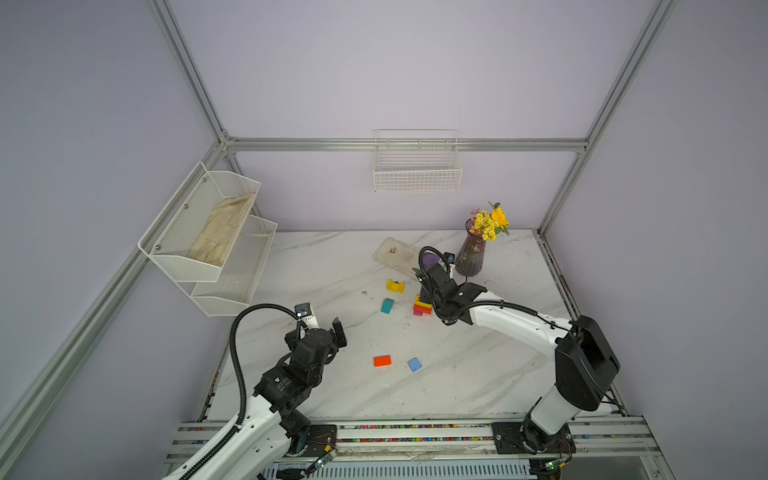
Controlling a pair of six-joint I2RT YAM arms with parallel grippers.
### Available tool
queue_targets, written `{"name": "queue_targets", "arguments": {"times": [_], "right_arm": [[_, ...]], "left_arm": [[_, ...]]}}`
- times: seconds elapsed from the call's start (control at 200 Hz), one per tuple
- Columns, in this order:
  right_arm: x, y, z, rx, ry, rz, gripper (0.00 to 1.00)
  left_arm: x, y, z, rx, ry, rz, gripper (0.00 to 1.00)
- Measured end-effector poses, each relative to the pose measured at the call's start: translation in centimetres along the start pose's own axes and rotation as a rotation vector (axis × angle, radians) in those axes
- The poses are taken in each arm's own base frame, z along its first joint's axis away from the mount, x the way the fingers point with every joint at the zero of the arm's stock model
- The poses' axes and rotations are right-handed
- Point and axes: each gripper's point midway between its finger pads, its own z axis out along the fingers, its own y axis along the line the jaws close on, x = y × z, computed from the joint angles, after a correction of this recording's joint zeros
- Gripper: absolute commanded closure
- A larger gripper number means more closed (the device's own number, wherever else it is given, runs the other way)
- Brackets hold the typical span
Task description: Build the wood block tower
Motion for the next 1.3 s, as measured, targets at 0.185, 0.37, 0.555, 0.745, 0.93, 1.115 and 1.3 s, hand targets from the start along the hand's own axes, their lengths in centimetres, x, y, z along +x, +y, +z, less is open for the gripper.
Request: {"name": "queue_targets", "arguments": {"times": [0.185, 0.37, 0.555, 0.745, 0.93, 1.115, 1.3], "right_arm": [[4.3, 3.9, -3.1, -0.095, 0.026, -0.109, 0.63], [10.8, 2.2, -3.5, -0.075, 0.112, -0.206, 0.63], [11.6, -0.3, -3.2, -0.017, 0.118, -0.198, 0.59], [10.7, -0.7, -3.4, -0.002, 0.086, -0.172, 0.51], [7.5, -2.8, -3.5, 0.012, 0.042, -0.100, 0.41], [3.9, -6.4, -0.5, 0.047, 0.029, 0.009, 0.50], [3.1, -9.2, 3.8, 0.117, 0.068, 0.046, 0.57]], "left_arm": [[-0.2, 0.1, -0.1, -0.003, -0.011, -0.006, 0.00], [-0.2, 0.0, -0.2, 0.007, -0.009, -0.003, 0.00], [-0.3, -0.6, -0.4, 0.048, -0.004, -0.012, 0.00], [-0.1, -2.8, -0.1, 0.147, 0.022, -0.025, 0.00], [3.2, -5.6, 3.0, 0.178, 0.162, 0.056, 0.00], [5.4, -9.3, 7.0, 0.165, 0.323, 0.158, 0.00], [2.7, -15.1, 11.0, 0.206, 0.346, 0.209, 0.00]]}}
